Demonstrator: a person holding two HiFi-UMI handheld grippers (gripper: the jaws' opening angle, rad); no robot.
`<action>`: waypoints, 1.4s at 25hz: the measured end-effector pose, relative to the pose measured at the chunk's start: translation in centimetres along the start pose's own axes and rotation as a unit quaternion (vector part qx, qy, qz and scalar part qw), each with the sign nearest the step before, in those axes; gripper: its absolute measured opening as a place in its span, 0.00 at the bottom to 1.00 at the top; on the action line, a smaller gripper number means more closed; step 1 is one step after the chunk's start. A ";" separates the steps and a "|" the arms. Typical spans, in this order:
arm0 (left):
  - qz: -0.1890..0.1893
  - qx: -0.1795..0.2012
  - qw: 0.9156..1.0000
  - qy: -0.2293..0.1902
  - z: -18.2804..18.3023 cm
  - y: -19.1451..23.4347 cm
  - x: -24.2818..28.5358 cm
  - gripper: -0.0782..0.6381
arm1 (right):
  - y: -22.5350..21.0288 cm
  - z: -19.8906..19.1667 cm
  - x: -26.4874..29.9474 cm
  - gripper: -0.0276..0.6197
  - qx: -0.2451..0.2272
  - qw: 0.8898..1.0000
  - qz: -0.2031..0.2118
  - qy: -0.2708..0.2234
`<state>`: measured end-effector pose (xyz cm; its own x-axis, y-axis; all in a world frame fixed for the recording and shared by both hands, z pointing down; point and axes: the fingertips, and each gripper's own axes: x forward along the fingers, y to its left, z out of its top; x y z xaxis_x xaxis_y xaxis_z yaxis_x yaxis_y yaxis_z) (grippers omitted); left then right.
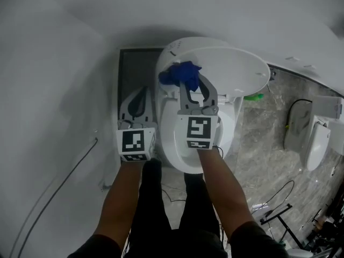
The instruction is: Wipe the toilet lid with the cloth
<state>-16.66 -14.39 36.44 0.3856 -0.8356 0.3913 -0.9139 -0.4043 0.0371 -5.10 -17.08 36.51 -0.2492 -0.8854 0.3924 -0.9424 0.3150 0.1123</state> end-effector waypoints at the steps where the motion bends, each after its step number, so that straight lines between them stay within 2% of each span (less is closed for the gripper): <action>1: -0.008 -0.001 1.000 0.000 0.0 -0.8 0.4 0.12 | -1.0 -0.3 -0.1 0.22 0.002 1.000 -0.008 0.003; 14: -0.095 0.021 0.995 -0.010 1.8 -11.4 5.5 0.12 | -12.9 -4.1 -3.8 0.22 0.024 0.995 -0.096 0.024; 19: -0.119 0.029 0.992 -0.008 2.3 -16.2 6.8 0.12 | -17.8 -5.5 -6.4 0.22 0.039 0.990 -0.130 0.030; 24: -0.133 0.023 0.991 -0.008 2.7 -20.1 7.7 0.12 | -20.6 -6.7 -8.5 0.22 0.037 0.988 -0.142 0.036; 28: -0.135 0.017 0.991 -0.012 2.6 -22.0 8.2 0.12 | -21.1 -7.1 -9.3 0.22 0.034 0.989 -0.139 0.032; 30: -0.132 0.012 0.991 -0.013 2.2 -22.0 8.0 0.12 | -20.1 -7.0 -9.6 0.22 0.032 0.991 -0.125 0.027; 35: -0.108 -0.014 0.994 -0.010 0.9 -18.1 5.9 0.12 | -13.0 -8.2 -9.1 0.22 0.018 0.997 -0.058 0.038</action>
<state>2.31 -12.32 37.30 0.5746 -0.7380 0.3538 -0.8132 -0.5638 0.1444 11.23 -10.34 38.93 -0.1227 -0.8862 0.4467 -0.9716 0.1992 0.1282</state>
